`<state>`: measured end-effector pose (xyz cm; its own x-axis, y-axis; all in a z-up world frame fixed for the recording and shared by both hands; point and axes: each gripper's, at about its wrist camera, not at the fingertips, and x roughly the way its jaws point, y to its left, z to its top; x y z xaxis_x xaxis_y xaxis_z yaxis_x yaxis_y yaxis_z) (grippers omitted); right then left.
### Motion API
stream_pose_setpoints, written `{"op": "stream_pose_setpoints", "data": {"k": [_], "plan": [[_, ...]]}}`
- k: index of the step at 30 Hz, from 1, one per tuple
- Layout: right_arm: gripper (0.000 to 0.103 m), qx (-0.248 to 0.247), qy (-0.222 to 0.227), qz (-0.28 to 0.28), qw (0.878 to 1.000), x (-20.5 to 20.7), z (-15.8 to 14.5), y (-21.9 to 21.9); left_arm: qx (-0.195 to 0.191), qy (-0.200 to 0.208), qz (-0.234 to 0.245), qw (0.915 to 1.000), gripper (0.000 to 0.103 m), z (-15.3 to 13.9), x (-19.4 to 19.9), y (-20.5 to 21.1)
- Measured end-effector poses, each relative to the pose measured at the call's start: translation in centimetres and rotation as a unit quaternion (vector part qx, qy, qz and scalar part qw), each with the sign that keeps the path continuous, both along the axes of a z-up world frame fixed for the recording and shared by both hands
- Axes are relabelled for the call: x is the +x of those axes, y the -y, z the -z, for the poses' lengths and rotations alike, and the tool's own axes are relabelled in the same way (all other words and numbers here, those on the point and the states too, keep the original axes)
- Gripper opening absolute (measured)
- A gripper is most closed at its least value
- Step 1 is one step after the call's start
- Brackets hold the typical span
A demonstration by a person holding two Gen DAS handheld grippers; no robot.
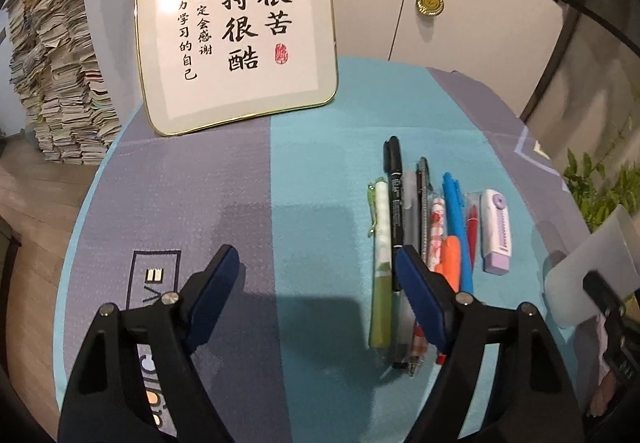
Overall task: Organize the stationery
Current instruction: 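Move the left tool to the pens while the right tool grips the frosted cup, then grasp the green highlighter with the left gripper and lift it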
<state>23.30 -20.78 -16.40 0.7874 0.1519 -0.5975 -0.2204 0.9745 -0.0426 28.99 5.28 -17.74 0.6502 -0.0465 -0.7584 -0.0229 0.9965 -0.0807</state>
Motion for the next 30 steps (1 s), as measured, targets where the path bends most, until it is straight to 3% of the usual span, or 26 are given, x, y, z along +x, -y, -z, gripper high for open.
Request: {"op": "stream_pose_setpoints", "data": {"k": [8, 12, 14, 16, 19, 25, 27, 28, 30], "plan": [[0.073, 0.027, -0.054, -0.055, 0.997, 0.5, 1.8, 0.9, 0.023, 0.011, 0.014, 0.9996, 0.079, -0.5, -0.1, 1.2], [0.073, 0.035, -0.054, -0.042, 0.997, 0.6, 1.8, 1.3, 0.027, 0.003, 0.029, 0.9992, 0.079, -0.4, 1.9, 1.8], [0.07, 0.029, -0.056, -0.038, 0.997, 0.8, 2.0, 1.1, 0.034, -0.007, 0.027, 0.999, 0.065, 0.0, 3.1, 1.9], [0.07, 0.025, -0.053, -0.037, 0.998, 0.6, 2.0, 1.1, 0.031, -0.025, 0.025, 0.9989, 0.059, 0.7, 4.2, 1.8], [0.07, 0.035, -0.055, -0.036, 0.997, 0.5, 2.1, 1.5, 0.018, -0.043, 0.027, 0.9985, 0.056, 1.5, 5.0, 1.8], [0.07, 0.03, -0.054, -0.032, 0.998, 0.6, 2.0, 1.4, 0.038, -0.043, 0.026, 0.998, 0.054, 1.9, 5.3, 2.4], [0.07, 0.032, -0.054, -0.032, 0.997, 0.6, 2.0, 1.4, 0.038, -0.041, 0.029, 0.998, 0.037, 1.9, 5.1, 2.4], [0.07, 0.035, -0.054, -0.031, 0.997, 0.6, 2.0, 1.4, 0.037, -0.043, 0.031, 0.9979, 0.014, 1.8, 4.9, 2.4], [0.07, 0.036, -0.054, -0.027, 0.998, 0.6, 2.0, 1.6, 0.018, -0.058, 0.029, 0.9977, 0.01, 1.8, 4.6, 2.0]]}}
